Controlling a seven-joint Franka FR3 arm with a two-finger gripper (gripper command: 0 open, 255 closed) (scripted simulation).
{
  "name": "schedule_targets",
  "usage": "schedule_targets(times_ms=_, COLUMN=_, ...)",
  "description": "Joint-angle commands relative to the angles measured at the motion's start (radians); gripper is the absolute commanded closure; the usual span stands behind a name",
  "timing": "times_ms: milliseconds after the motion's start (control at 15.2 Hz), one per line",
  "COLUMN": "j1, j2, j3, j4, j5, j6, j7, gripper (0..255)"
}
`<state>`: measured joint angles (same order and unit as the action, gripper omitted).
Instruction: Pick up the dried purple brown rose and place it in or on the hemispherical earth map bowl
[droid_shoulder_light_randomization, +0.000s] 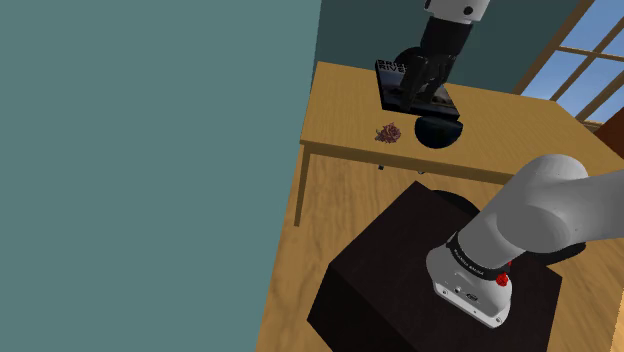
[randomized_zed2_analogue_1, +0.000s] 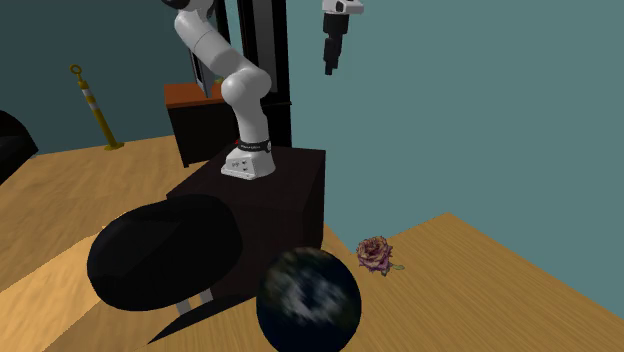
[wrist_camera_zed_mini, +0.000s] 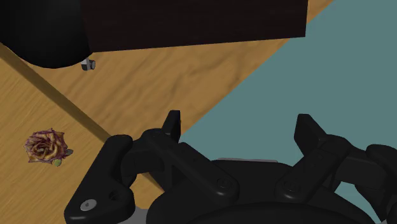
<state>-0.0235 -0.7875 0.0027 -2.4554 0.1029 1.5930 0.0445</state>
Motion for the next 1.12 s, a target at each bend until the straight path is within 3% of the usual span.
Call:
schedule_targets(times_ms=0, j1=0.0, j2=0.0, j3=0.0, j4=0.0, j5=0.0, j6=0.0, j7=0.0, gripper=0)
schedule_targets(times_ms=528, j1=-0.058, j2=0.193, j3=-0.102, j4=-0.026, j5=-0.078, j6=0.198, j7=-0.115, gripper=0)
schedule_targets(times_ms=1056, j1=-0.101, j2=0.446, j3=-0.201, j4=0.029, j5=-0.115, j6=0.383, j7=-0.225, gripper=0)
